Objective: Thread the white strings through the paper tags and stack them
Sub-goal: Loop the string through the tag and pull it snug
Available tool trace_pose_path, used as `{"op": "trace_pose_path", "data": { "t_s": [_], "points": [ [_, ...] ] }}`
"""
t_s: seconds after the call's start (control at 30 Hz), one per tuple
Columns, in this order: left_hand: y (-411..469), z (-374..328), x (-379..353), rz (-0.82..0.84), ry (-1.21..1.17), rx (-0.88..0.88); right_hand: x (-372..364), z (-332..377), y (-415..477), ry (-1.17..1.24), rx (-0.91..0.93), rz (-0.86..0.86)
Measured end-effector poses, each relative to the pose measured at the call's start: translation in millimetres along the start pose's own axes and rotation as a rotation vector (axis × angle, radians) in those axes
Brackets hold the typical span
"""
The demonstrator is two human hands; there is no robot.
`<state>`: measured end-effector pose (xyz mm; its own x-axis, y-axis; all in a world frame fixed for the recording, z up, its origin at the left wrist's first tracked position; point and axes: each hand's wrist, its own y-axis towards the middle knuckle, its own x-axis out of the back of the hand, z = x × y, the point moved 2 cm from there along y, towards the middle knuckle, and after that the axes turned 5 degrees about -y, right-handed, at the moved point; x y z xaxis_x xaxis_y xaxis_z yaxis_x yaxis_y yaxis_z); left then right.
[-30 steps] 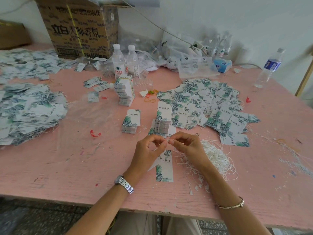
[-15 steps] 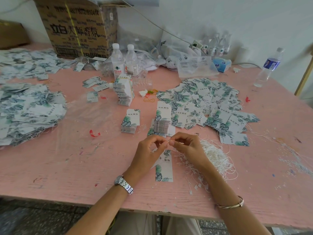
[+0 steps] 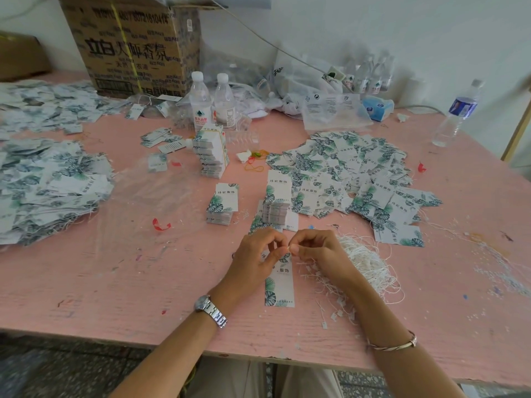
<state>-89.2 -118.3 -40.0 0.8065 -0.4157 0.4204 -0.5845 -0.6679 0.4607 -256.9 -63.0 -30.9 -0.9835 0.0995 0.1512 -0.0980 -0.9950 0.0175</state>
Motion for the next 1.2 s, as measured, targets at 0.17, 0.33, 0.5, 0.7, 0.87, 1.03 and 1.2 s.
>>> {"op": "trace_pose_path", "data": {
  "t_s": [0.17, 0.33, 0.5, 0.7, 0.87, 1.03, 1.2],
  "points": [
    [0.1, -1.2, -0.1, 0.019, -0.013, -0.016, -1.7, 4.1, -1.2, -0.036, 0.045, 0.012],
    [0.0, -0.1, 0.3, 0.034, -0.012, -0.001, -2.2, 7.2, -3.3, -0.084, 0.110, 0.021],
    [-0.5, 2.8, -0.7, 0.042, -0.009, 0.003, -2.1, 8.6, -4.0, -0.111, 0.112, 0.045],
    [-0.8, 2.8, -0.8, 0.036, -0.002, 0.008, -2.4, 9.7, -3.9, -0.102, 0.118, 0.050],
    [-2.2, 3.0, -0.3, 0.014, 0.004, 0.037, -2.6, 9.4, -4.1, -0.082, 0.114, 0.046],
    [-1.7, 2.1, 4.3, -0.117, -0.117, 0.107, -6.1, 7.0, -0.5, 0.076, 0.077, 0.049],
    [-0.7, 7.1, 5.6, -0.179, -0.282, 0.250, -9.9, 4.2, 3.4, 0.184, -0.036, 0.102]
  ]
}}
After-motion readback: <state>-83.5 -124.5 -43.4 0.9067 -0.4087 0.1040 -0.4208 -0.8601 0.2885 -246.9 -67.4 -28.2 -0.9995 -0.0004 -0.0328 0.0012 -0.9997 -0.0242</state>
